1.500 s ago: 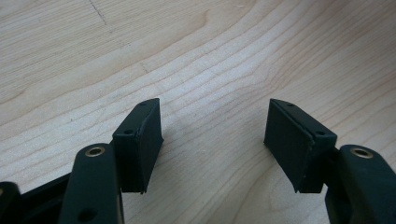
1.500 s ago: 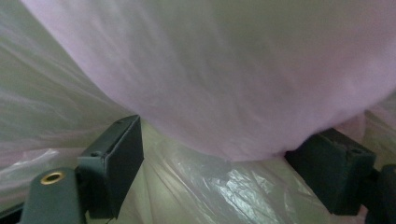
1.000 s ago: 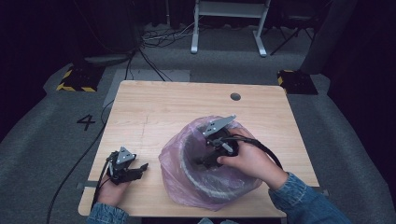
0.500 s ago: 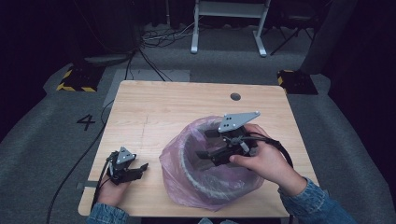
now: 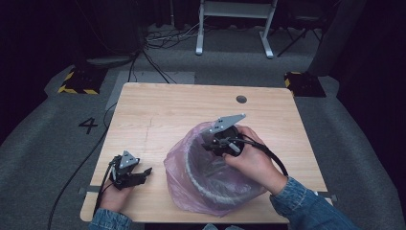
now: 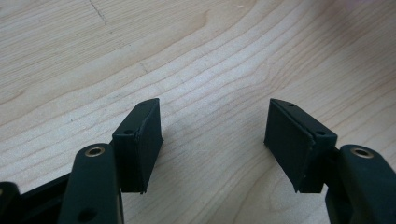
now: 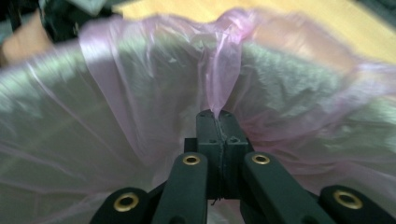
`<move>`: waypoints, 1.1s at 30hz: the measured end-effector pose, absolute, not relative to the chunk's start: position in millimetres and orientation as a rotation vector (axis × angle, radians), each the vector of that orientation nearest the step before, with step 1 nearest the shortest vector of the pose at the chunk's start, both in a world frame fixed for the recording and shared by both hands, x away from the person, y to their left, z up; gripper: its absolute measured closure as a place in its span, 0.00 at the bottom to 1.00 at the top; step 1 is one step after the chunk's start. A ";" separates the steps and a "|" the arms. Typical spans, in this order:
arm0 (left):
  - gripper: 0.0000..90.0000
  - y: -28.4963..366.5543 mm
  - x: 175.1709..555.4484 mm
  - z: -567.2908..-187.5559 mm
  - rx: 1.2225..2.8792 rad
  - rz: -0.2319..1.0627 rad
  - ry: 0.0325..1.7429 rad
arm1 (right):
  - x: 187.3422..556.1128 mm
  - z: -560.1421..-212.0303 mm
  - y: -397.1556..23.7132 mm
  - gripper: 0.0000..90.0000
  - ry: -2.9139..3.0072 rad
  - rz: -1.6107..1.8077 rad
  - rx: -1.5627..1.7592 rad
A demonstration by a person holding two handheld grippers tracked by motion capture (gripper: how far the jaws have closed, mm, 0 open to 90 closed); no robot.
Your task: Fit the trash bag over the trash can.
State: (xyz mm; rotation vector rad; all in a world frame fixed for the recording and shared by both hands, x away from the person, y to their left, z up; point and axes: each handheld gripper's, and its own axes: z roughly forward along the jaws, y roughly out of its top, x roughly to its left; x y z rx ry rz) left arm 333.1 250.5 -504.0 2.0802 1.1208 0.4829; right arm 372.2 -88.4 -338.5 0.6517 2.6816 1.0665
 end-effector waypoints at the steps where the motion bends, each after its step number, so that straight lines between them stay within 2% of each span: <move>1: 0.41 250.5 333.1 -504.0 2.080 0.483 1.121 | 372.9 -341.4 -86.6 1.00 2.702 1.042 0.650; 10: 0.40 250.5 333.1 -504.0 2.081 0.483 1.121 | 378.4 -374.8 -71.3 1.00 2.865 0.745 0.624; 11: 0.41 250.5 333.1 -504.0 2.081 0.483 1.121 | 379.2 -378.8 -70.4 0.97 2.886 0.704 0.613; 12: 0.40 250.5 333.1 -504.0 2.080 0.483 1.121 | 379.8 -382.6 -69.8 0.91 2.910 0.682 0.609; 15: 0.40 250.5 333.1 -504.0 2.081 0.483 1.121 | 379.8 -386.5 -69.5 0.54 2.880 0.756 0.581; 16: 0.40 250.5 333.1 -504.0 2.081 0.483 1.121 | 379.6 -384.3 -70.6 0.45 2.848 0.829 0.576; 17: 0.41 250.5 333.1 -504.0 2.080 0.483 1.121 | 379.1 -379.8 -72.7 0.42 2.832 0.891 0.588; 24: 0.40 250.5 333.1 -504.0 2.080 0.482 1.121 | 368.5 -338.4 -93.3 0.34 2.750 1.128 0.532; 33: 0.40 250.5 333.2 -504.0 2.080 0.482 1.121 | 360.6 -311.6 -109.2 0.32 2.820 1.374 0.254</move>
